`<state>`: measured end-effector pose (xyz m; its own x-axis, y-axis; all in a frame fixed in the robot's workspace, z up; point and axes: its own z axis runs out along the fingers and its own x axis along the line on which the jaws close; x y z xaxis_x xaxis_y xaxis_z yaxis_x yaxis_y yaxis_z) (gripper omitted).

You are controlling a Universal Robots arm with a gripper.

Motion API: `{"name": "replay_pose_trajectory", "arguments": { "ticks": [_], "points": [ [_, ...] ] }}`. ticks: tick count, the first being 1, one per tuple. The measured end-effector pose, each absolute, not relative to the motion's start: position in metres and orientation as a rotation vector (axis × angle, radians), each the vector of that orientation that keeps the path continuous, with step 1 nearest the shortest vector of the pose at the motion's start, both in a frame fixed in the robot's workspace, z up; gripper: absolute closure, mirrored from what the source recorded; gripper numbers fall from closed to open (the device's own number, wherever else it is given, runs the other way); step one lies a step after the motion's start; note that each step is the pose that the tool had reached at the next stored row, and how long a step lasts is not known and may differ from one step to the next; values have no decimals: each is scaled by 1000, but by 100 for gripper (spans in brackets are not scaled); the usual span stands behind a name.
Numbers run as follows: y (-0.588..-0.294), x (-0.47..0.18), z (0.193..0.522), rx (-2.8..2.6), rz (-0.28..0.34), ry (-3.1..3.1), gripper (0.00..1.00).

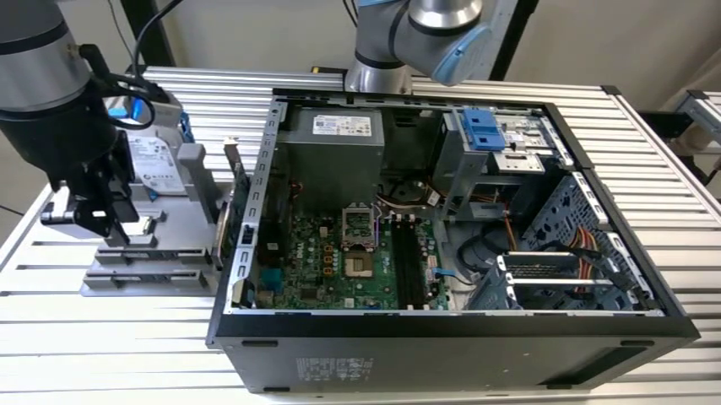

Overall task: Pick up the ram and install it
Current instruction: 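Pick up the ram and move it above insertion slot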

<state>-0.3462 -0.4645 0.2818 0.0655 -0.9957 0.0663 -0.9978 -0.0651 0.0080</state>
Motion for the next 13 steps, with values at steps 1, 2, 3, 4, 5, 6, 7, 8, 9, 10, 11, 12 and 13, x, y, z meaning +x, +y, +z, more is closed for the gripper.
{"name": "replay_pose_trajectory", "arguments": {
  "ticks": [1, 2, 3, 4, 5, 6, 7, 8, 9, 10, 11, 12, 13],
  "points": [
    [-465, -346, 281, 2255, 66, -2112, 0],
    [-465, -346, 281, 2255, 67, -2112, 0],
    [-465, -346, 280, 2255, 67, -2112, 0],
    [-465, -346, 280, 2255, 67, -2112, 0],
    [-465, -346, 279, 2255, 67, -2112, 0],
    [-465, -347, 279, 2255, 67, -2112, 0],
    [-465, -347, 278, 2255, 67, -2112, 0],
    [-466, -347, 277, 2255, 67, -2112, 0],
    [-466, -347, 277, 2255, 67, -2112, 0],
    [-466, -347, 276, 2255, 67, -2112, 0],
    [-466, -347, 275, 2255, 67, -2112, 0],
    [-466, -347, 275, 2255, 67, -2112, 0],
    [-466, -347, 274, 2255, 67, -2112, 0]
  ]
}}
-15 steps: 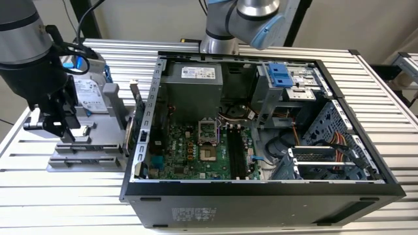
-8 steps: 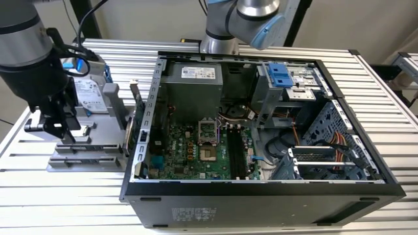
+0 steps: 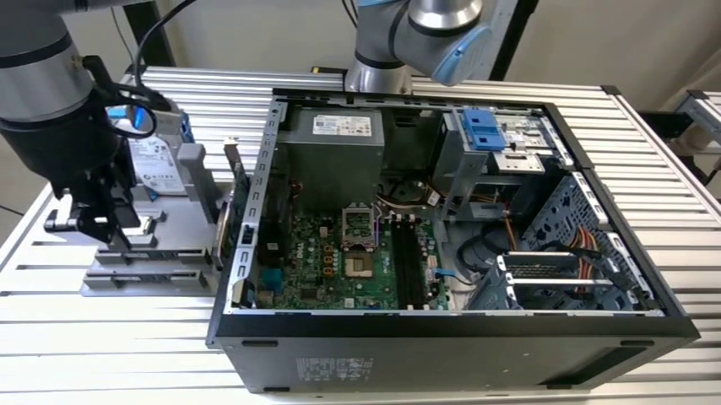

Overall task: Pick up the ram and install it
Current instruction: 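Pick up the ram and move it above insertion slot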

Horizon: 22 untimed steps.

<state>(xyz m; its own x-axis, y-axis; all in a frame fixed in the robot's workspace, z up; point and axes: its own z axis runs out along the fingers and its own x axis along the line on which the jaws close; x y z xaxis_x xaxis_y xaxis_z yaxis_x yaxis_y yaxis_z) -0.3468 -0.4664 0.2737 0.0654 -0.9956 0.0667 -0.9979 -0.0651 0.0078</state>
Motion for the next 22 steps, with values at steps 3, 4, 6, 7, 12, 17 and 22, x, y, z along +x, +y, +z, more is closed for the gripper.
{"name": "replay_pose_trajectory", "arguments": {
  "ticks": [3, 4, 6, 7, 12, 17, 22],
  "points": [
    [-467, -347, 272, 2255, 67, -2112, 0],
    [-467, -347, 271, 2255, 67, -2112, 0],
    [-467, -347, 271, 2255, 67, -2112, 0],
    [-467, -347, 270, 2255, 67, -2112, 0],
    [-468, -347, 267, 2255, 67, -2112, 0],
    [-472, -347, 264, 2255, 67, -2112, 0],
    [-475, -347, 259, 2255, 67, -2112, 0]
  ]
}}
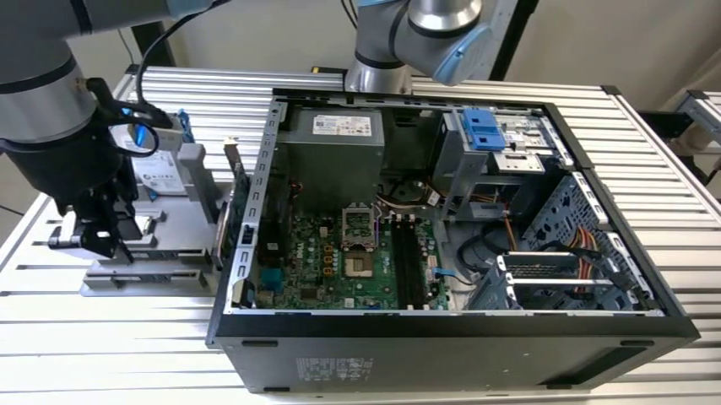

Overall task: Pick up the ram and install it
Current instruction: 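Pick up the ram and move it above insertion slot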

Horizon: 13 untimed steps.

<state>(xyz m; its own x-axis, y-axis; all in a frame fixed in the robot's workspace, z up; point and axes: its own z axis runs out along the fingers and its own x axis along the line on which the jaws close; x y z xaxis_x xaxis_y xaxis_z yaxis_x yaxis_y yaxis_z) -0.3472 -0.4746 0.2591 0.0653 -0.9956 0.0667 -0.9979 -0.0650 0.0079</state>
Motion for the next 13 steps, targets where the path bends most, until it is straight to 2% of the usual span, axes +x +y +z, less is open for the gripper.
{"name": "replay_pose_trajectory", "arguments": {
  "ticks": [13],
  "points": [
    [-476, -347, 243, 2255, 66, -2112, 0]
  ]
}}
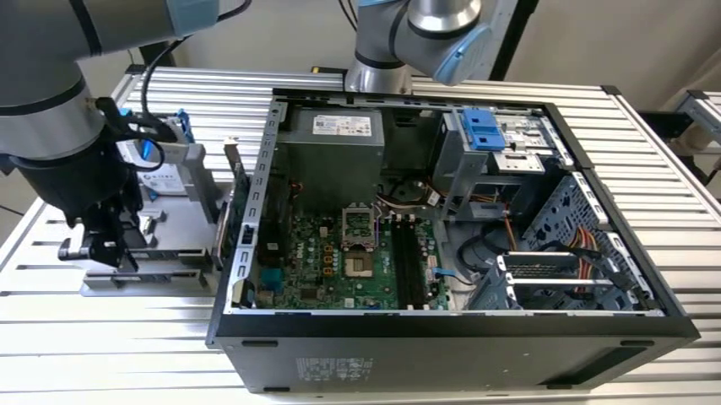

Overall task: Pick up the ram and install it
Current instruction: 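Pick up the ram and move it above insertion slot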

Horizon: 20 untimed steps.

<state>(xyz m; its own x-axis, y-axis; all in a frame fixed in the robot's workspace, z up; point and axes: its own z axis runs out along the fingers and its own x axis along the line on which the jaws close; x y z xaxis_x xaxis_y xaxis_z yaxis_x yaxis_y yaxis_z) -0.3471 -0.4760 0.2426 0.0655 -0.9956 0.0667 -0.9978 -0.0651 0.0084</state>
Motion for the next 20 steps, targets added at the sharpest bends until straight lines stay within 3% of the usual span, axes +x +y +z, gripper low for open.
{"name": "replay_pose_trajectory", "arguments": {
  "ticks": [20],
  "points": [
    [-477, -347, 216, 2254, 66, -2111, 0]
  ]
}}
